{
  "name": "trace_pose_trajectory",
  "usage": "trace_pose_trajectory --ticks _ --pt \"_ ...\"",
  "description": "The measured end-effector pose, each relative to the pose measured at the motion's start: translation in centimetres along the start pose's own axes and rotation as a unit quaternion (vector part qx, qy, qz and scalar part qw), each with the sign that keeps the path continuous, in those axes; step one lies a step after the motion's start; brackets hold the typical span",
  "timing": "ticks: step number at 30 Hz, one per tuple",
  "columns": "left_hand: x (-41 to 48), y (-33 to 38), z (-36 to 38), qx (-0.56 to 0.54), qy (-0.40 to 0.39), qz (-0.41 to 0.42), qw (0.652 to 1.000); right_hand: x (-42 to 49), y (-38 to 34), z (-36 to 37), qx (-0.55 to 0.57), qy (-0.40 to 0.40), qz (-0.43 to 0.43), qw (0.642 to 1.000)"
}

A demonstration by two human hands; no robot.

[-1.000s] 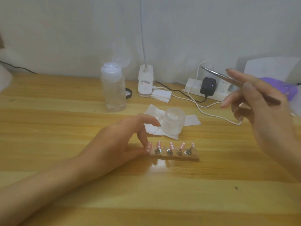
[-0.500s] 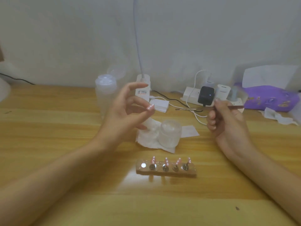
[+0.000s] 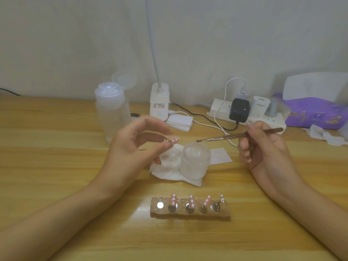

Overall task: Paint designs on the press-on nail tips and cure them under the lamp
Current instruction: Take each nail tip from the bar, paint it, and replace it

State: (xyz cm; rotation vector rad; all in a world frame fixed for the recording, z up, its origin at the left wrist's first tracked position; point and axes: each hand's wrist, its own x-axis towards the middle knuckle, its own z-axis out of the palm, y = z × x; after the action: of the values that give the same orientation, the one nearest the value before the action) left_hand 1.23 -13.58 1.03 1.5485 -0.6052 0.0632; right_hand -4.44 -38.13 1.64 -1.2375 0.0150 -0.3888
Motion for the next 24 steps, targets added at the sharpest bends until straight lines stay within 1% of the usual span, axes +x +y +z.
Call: trace_pose_trajectory --ticks 6,11,15,19,24 --pt "-0.1 -0.3 0.1 0.018 -0.029 0.002 0.999 -0.3 -0.2 0.1 -0.008 -0.006 -0.010 1.000" --pt "0.0 -0.2 0.2 0.109 -0.037 0.018 0.993 -0.9 -0.3 0.5 -0.012 -0.020 -0.030 0.999" --pt "-0.1 -0.1 0.5 0.120 -0.055 0.021 0.991 -1.1 -0.1 0.8 -0.019 -0.017 -0.026 0.999" --pt "-0.2 -0.1 0.5 0.136 -0.050 0.029 0.989 -1.0 0.0 1.0 -0.021 -0.020 -0.025 0.999" --pt "-0.2 0.0 0.6 0.126 -0.050 0.031 0.990 -1.0 0.1 1.1 -0.022 -0.052 -0.020 0.998"
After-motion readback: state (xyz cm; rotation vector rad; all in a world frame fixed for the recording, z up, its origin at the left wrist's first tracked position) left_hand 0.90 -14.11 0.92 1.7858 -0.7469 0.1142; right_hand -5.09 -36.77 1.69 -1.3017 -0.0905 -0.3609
